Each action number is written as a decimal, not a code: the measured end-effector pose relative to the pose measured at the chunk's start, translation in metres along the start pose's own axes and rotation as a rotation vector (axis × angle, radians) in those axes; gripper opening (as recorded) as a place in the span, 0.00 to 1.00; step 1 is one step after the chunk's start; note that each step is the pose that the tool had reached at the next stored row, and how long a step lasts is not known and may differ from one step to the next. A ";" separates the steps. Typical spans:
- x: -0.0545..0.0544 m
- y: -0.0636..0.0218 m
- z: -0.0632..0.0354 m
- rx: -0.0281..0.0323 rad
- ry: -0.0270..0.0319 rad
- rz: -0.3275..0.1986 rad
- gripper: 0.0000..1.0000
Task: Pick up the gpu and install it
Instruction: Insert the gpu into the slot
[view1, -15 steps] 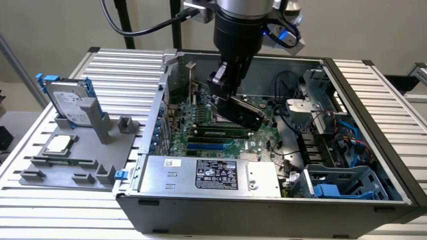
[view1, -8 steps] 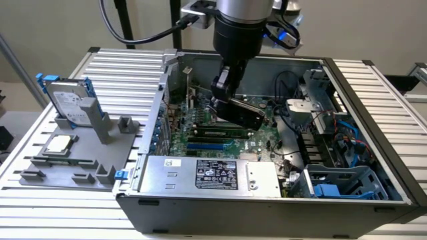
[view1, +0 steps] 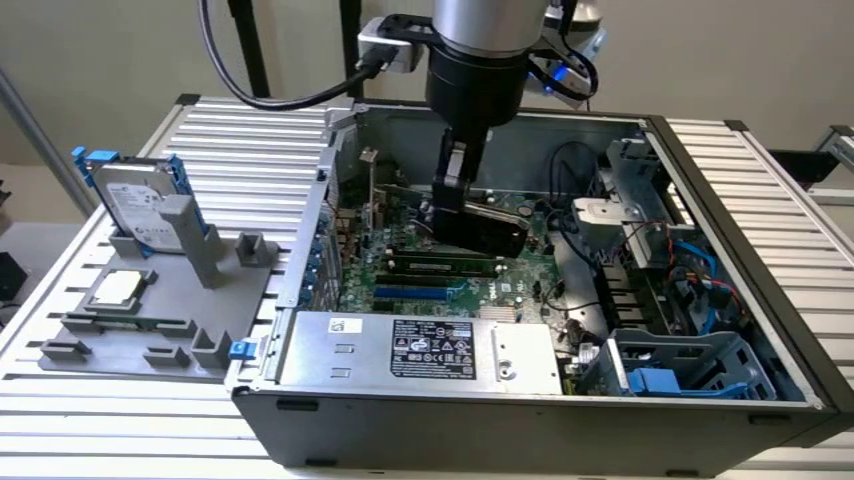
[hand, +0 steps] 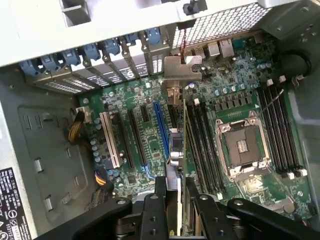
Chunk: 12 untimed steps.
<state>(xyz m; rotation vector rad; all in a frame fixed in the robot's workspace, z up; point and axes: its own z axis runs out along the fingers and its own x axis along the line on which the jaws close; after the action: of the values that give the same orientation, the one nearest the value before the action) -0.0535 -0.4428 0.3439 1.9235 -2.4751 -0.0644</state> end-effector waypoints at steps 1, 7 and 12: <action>0.000 0.0000 0.0008 -0.0003 0.0006 -0.019 0.00; 0.000 -0.0002 0.0063 -0.0025 0.0046 -0.125 0.00; 0.000 -0.0005 0.0145 -0.0039 0.0062 -0.189 0.00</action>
<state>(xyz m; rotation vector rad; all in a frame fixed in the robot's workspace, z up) -0.0536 -0.4429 0.3295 2.1465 -2.2798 -0.0638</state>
